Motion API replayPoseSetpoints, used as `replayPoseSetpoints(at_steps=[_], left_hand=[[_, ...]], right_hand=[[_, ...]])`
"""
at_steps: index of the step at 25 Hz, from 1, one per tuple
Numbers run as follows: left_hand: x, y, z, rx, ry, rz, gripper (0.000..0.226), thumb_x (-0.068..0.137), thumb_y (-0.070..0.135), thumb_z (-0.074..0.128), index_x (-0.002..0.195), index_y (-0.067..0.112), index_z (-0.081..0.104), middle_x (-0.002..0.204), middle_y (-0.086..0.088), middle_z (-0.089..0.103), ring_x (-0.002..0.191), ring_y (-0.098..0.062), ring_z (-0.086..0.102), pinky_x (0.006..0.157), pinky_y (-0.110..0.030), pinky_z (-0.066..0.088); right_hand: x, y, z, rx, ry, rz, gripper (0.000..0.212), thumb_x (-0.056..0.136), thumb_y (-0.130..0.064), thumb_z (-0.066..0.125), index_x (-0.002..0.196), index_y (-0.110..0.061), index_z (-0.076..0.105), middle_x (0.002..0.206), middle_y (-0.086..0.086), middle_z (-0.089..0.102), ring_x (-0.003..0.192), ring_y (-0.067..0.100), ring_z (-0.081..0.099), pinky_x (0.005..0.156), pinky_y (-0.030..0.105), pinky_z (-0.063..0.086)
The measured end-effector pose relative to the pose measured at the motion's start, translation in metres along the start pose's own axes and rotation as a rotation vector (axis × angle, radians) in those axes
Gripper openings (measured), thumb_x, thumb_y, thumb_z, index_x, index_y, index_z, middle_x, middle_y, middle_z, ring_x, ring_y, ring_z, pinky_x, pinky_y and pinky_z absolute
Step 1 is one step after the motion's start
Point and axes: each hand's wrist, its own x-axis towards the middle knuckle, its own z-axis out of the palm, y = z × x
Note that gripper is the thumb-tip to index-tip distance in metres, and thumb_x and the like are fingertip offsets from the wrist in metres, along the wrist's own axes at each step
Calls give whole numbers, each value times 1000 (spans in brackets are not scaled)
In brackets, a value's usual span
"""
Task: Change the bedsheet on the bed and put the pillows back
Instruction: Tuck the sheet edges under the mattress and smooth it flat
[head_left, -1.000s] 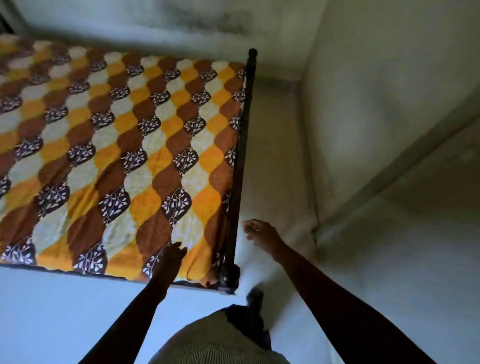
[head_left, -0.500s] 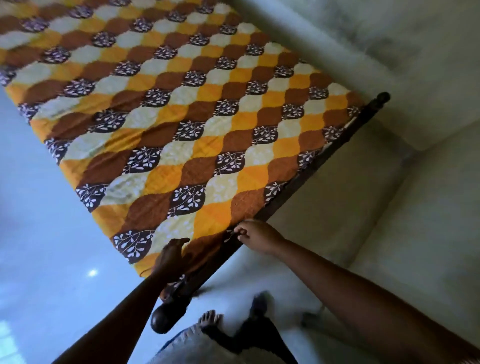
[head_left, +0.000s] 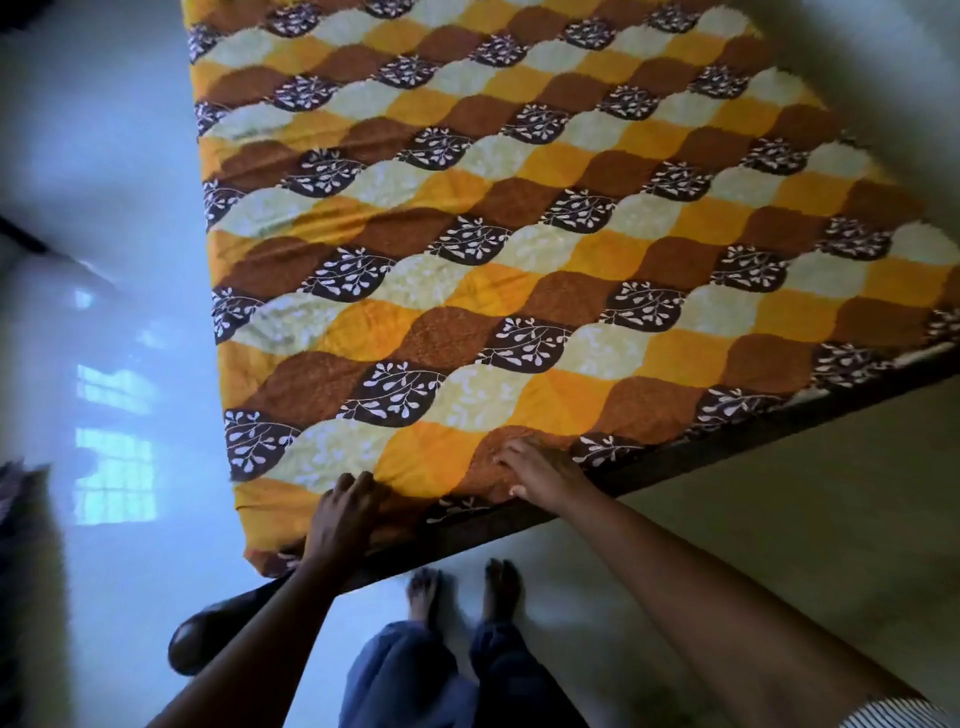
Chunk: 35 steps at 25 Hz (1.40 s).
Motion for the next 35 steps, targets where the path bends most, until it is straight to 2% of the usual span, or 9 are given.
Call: replayPoseSetpoints(at_steps=[3,6,9,11,16,20,23,31,35], left_hand=[[-5,-3,2,52,42,82,29,66,39,44,63,23,68,58,2,55,56,-19,55,38,-20,38],[-14,1,-11,0,32,76,8,54,24,57,57,25,65,54,5,52,50,-16,56,40,-19,38],[-25,5,-9,-38,-25,-11,16,47,13,71,57,23,64,53,4,53,48,-16,58,44,-20,37],[-25,10,-9,-33,-110,-122,16,56,12,79,68,19,69,63,-3,61,59,-23,64,47,-23,42],[-2,15,-11,45,-337,-281,20,86,20,54,97,14,71,100,-11,68,100,-29,60,78,-33,43],[5,30,-15,-168,-195,-400,22,87,25,61,103,14,70,105,-12,69,99,-29,63,77,-32,46],[14,70,-19,-382,48,-316,29,86,25,65,113,13,66,108,-7,68,94,-24,65,75,-31,50],[86,176,-4,-357,106,-84,36,89,30,59,123,17,59,123,-2,62,102,-20,61,78,-31,52],[119,215,0,-266,37,-140,36,91,29,56,125,20,57,126,-3,59,107,-21,57,79,-31,49]], right_hand=[[7,12,5,-118,87,-148,28,87,-7,57,115,-8,57,118,9,55,111,26,50,85,36,46],[8,20,3,-107,110,-271,19,83,4,50,97,0,62,98,19,61,96,30,58,68,34,41],[5,25,1,-73,27,-286,17,85,-4,52,96,-2,65,98,16,63,95,26,59,69,27,40],[7,24,2,-6,-53,-257,15,84,-7,58,94,-7,69,100,14,64,94,27,61,77,31,50],[13,24,6,158,-86,-172,12,82,-6,65,90,-7,74,101,12,70,95,24,64,82,28,50],[-7,34,1,379,-3,-107,20,84,-11,67,103,-9,72,110,8,69,103,17,62,87,25,48],[-38,58,-13,490,186,0,26,87,-8,63,112,-9,68,112,7,67,102,17,62,82,22,46],[-77,196,-44,83,128,158,36,87,-13,62,123,-17,59,130,7,56,118,21,53,91,26,42],[-57,245,-62,-143,-70,-38,48,83,-18,68,129,-17,52,135,5,49,123,22,47,97,31,42]])
